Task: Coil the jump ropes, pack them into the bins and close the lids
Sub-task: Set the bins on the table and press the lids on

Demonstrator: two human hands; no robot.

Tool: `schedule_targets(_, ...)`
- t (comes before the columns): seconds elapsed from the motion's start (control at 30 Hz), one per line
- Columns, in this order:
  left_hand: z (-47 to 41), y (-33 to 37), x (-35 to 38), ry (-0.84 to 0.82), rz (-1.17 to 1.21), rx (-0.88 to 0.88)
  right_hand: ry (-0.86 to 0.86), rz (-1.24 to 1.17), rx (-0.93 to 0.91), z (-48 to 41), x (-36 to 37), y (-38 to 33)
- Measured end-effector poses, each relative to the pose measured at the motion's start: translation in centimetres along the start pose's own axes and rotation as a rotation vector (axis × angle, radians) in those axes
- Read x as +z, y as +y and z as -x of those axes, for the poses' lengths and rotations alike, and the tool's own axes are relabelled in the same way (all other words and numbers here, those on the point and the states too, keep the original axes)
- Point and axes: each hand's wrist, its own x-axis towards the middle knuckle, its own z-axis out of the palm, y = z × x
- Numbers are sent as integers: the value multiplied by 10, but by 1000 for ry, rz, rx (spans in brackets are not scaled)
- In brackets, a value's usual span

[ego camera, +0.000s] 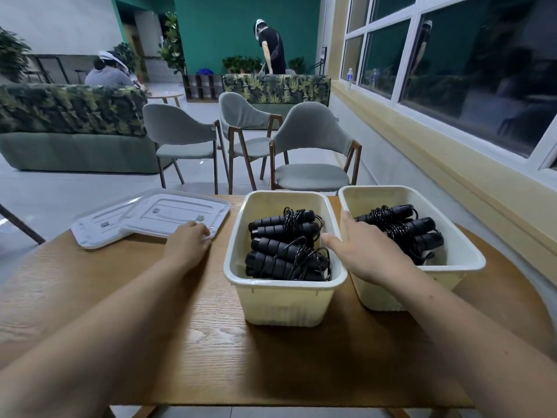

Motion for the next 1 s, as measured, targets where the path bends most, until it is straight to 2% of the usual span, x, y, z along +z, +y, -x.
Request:
schedule_targets(0.2,11,10,-7,73,-167,33,5,13,14,-1,1,0)
schedule_targets(0.33,15,14,-27,166,-150,106,2,10,14,-2,1,0)
schedule_targets(0.63,47,73,-100,478,-16,474,-17,-27,23,3,-6,-3)
schedule_targets(0.73,67,106,-116,520,27,580,8,-173,10,5,-13,-6)
schedule_targets(0.87,98,147,-126,507,57,699,224,-399,-97,14,-24,-10)
schedule_targets(1.0,118,177,-122,447,100,738,123,-915,-94,27,-35,-19)
